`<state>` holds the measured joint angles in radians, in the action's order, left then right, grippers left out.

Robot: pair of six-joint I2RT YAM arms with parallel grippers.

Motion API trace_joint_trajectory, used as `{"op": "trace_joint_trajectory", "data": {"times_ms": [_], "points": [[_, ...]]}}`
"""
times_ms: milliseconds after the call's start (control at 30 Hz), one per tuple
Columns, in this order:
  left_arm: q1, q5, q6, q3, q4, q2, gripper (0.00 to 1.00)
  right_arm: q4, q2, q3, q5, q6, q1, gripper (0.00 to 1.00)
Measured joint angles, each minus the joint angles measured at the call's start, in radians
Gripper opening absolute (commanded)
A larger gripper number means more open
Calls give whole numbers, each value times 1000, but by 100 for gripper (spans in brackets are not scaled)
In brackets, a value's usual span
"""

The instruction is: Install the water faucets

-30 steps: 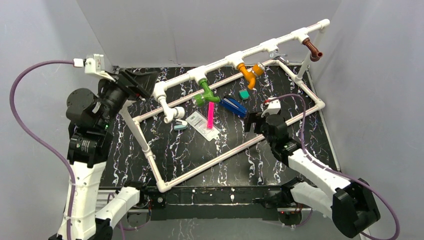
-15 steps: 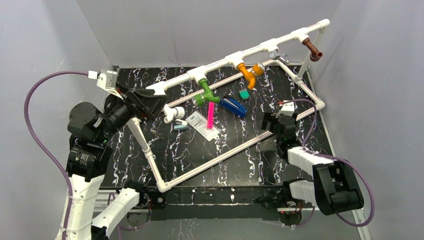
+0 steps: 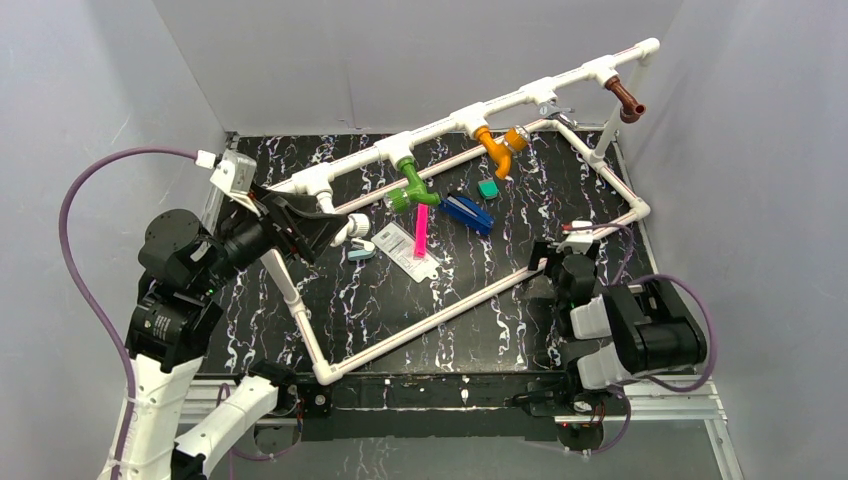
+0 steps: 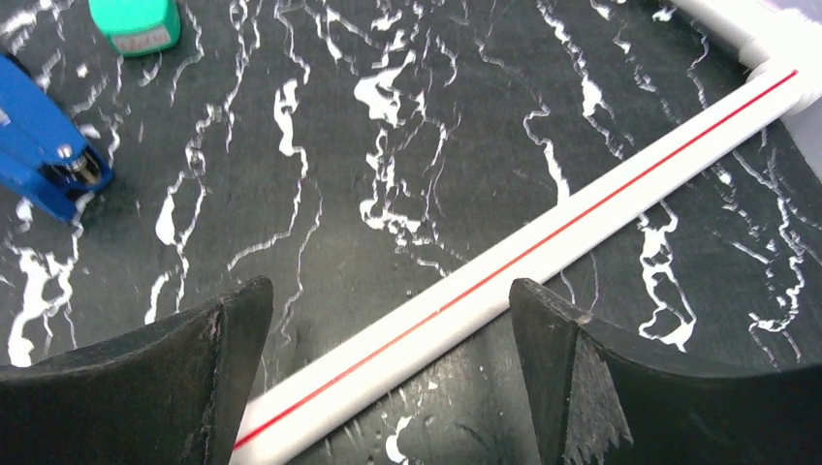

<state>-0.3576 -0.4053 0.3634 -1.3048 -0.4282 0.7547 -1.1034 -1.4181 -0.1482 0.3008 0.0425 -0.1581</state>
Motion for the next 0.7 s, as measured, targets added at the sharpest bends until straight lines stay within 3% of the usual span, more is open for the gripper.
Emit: {"op": "trace_joint_trajectory", "data": {"times_ms": [167,433,700], "points": [[-8,-3,-33,-10,-31,-1,80,-208,-190,32,-24,-45,1,99],[-20,-14,-56,-80,-60,4,80,-205,-185,-5,-65,-47,37,99],[-23,23,-31,-173,-26,-8,80,-176,-186,-51,30,2,39,99]]}}
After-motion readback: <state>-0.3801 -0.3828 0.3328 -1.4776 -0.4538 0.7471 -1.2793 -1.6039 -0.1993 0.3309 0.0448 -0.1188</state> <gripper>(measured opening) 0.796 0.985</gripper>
